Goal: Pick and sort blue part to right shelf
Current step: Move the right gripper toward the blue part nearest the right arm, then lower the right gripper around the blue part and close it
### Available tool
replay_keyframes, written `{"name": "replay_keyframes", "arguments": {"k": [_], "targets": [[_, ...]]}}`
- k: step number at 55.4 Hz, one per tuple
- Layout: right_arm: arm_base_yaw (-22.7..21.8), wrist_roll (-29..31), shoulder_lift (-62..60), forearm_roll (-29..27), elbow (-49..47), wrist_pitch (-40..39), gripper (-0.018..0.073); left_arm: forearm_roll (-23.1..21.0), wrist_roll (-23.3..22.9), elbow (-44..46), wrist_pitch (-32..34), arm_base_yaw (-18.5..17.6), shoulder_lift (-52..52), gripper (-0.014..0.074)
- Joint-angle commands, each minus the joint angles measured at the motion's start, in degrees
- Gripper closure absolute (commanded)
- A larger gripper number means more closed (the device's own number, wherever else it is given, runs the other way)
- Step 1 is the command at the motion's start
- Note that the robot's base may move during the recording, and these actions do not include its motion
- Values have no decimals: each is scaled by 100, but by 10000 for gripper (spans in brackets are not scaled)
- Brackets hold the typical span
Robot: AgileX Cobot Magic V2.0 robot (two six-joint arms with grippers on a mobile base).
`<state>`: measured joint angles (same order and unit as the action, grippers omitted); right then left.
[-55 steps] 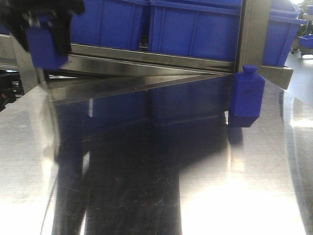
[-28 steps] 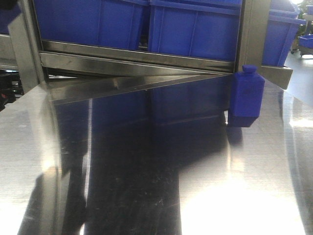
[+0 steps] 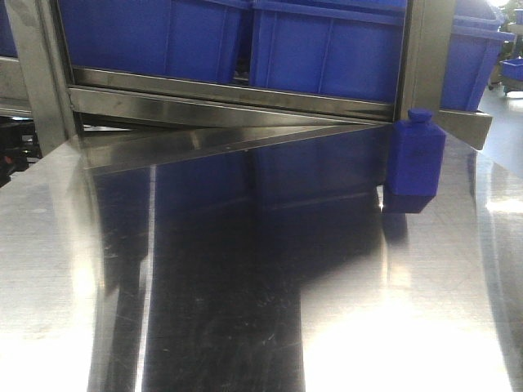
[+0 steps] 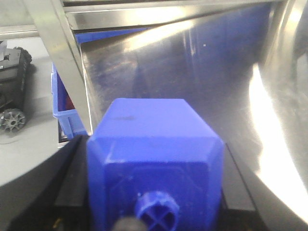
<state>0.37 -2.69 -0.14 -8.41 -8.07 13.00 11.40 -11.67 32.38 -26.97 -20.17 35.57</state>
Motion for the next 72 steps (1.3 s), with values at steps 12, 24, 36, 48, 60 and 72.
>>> {"name": "replay_keyframes", "arguments": {"k": [12,24,36,48,60,72], "targets": [[-15,709,1850,-83,-2453,1153,517,55,-260,-271,869,-39,-830,296],[840,1005,3567,-159,-4218,1952,517,112,-260,-500,840,-39,-1551,296],[1426,1011,5184,-159,-5565,2815,307,162,-260,-681,707,-39,-2300,296],[1441,999,6318,-89,-6043,2468,11,169,-260,-699,135,-39,-2841,296],[1476,710,7645,-161,-7116,3620,9,169,-260,-699,-10,-39,-2952,296],[1671,-515,8938,570,-8594,4872,9,169,-260,-699,-10,-39,-2952,296]]}}
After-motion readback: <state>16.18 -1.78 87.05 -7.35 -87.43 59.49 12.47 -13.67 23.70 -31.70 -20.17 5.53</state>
